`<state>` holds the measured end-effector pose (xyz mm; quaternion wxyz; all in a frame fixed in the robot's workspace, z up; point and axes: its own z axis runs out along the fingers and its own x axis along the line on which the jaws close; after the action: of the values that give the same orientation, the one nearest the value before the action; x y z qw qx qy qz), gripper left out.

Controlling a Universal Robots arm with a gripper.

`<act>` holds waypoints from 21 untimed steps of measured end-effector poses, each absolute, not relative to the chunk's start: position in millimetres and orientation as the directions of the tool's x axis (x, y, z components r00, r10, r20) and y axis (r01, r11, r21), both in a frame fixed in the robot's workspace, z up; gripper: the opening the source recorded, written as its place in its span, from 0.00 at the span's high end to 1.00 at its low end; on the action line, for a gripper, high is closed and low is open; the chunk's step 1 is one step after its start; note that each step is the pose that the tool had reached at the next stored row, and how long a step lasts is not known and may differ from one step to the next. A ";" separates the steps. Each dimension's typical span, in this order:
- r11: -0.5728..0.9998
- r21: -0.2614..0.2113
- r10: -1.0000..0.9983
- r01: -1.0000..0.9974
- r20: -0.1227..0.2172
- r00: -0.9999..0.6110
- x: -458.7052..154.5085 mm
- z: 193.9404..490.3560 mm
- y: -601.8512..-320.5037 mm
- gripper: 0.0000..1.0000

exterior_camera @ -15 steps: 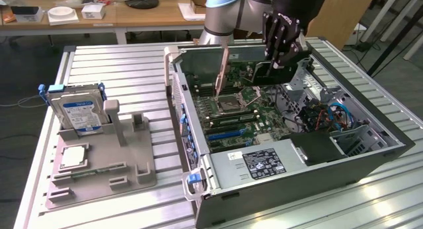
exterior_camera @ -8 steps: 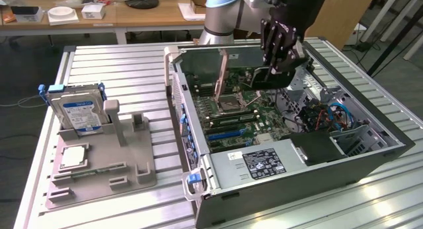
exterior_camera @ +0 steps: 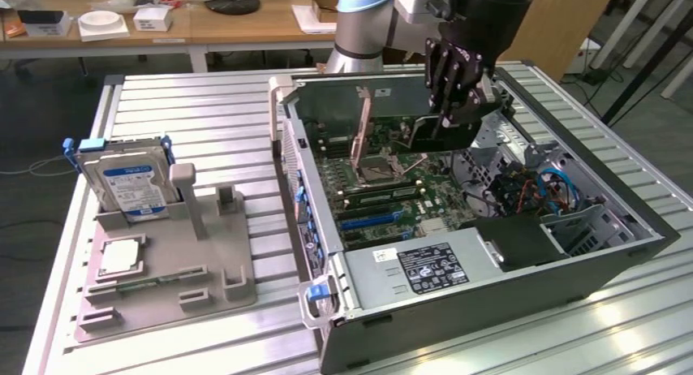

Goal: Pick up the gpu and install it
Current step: 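Press down on the gpu until it lock into place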

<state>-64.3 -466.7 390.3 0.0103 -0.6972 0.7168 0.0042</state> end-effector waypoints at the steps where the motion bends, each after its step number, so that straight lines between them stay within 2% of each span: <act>1: 0.028 -0.008 -0.999 -1.000 -0.021 -0.028 -64.3 390.3 -466.7 0.74; 21: 0.028 -0.009 -0.999 -1.000 -0.016 -0.028 -64.3 378.3 -466.4 0.74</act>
<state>-64.3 -466.4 378.3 0.0086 -0.6972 0.7168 0.0024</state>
